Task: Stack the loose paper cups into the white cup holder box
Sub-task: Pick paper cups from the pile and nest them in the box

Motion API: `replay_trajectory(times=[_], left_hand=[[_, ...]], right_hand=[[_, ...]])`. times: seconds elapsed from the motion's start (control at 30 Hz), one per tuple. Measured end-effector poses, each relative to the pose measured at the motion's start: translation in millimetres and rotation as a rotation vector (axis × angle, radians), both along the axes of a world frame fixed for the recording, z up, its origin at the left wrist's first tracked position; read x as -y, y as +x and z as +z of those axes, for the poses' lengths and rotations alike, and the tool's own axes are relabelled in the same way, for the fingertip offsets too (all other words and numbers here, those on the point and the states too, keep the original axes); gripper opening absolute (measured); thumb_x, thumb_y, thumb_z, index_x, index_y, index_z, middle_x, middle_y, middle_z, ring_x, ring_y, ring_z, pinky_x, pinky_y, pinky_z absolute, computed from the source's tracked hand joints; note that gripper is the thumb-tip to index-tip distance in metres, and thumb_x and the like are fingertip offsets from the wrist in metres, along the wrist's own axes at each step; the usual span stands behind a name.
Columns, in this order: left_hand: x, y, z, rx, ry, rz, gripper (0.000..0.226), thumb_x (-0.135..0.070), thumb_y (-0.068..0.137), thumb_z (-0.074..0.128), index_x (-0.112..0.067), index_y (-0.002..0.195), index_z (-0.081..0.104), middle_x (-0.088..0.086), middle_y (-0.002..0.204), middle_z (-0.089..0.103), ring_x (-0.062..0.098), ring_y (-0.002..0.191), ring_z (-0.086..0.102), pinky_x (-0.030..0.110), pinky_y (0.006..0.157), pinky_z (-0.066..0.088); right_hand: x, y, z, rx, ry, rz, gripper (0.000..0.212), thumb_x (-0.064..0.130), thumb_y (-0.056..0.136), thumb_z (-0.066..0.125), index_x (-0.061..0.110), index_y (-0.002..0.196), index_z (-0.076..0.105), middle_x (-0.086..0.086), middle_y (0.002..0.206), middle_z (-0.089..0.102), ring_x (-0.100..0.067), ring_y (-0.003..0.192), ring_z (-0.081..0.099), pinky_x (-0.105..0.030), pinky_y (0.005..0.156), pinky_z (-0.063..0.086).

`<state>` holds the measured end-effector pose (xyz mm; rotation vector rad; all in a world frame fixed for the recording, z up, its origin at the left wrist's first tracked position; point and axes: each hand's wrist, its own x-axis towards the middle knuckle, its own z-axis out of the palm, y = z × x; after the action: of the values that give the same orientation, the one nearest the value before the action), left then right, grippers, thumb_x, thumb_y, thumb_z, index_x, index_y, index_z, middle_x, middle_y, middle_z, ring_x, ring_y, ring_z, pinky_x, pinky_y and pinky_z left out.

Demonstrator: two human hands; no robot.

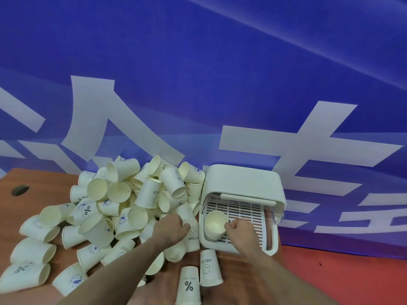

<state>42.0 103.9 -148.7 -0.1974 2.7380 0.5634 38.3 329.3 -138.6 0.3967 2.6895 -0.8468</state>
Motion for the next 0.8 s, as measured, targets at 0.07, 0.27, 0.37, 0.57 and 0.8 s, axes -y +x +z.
replay_trajectory(times=[0.07,0.27,0.37,0.57,0.8], left_hand=[[3.3,0.6,0.4,-0.002,-0.026,-0.008,0.035,-0.046,0.086,0.047,-0.016,0.070,0.054,0.001,0.079,0.063,0.020,0.075,0.057,0.029,0.061,0.040],[8.9,11.6,8.6,-0.032,-0.050,-0.061,0.036,-0.044,0.088,0.047,-0.017,0.064,0.045,0.001,0.075,0.053,0.023,0.079,0.059,0.029,0.061,0.039],[12.1,20.9,15.5,-0.033,-0.094,-0.144,0.028,-0.044,0.088,0.048,-0.018,0.081,0.058,0.005,0.087,0.062,0.024,0.088,0.064,0.029,0.067,0.043],[21.0,47.8,14.0,-0.032,-0.189,-0.279,0.025,-0.039,0.085,0.049,-0.018,0.092,0.062,0.004,0.097,0.067,0.025,0.091,0.063,0.030,0.070,0.043],[27.1,78.1,3.8,0.009,-0.316,-0.393,0.038,-0.046,0.090,0.052,-0.020,0.117,0.056,0.006,0.113,0.064,0.027,0.104,0.060,0.032,0.076,0.039]], right_hand=[[-2.0,2.4,-2.8,0.004,-0.019,-0.004,0.036,0.031,0.080,0.053,0.017,0.050,0.038,0.003,0.053,0.050,-0.019,0.053,0.048,-0.027,0.051,0.033],[-1.5,19.5,2.5,-0.005,0.004,0.083,0.034,0.030,0.080,0.052,0.017,0.051,0.038,0.003,0.059,0.058,-0.015,0.067,0.062,-0.029,0.054,0.041],[6.2,34.0,12.2,-0.042,0.076,0.186,0.035,0.031,0.084,0.051,0.017,0.054,0.040,0.003,0.055,0.047,-0.017,0.055,0.048,-0.033,0.057,0.045],[23.2,64.7,12.8,-0.022,0.256,0.431,0.031,0.034,0.086,0.048,0.020,0.059,0.041,0.005,0.065,0.050,-0.017,0.066,0.050,-0.032,0.065,0.045],[33.0,99.1,-3.9,0.029,0.360,0.737,0.026,0.043,0.083,0.050,0.020,0.083,0.062,-0.004,0.094,0.067,-0.025,0.092,0.063,-0.032,0.073,0.044]])
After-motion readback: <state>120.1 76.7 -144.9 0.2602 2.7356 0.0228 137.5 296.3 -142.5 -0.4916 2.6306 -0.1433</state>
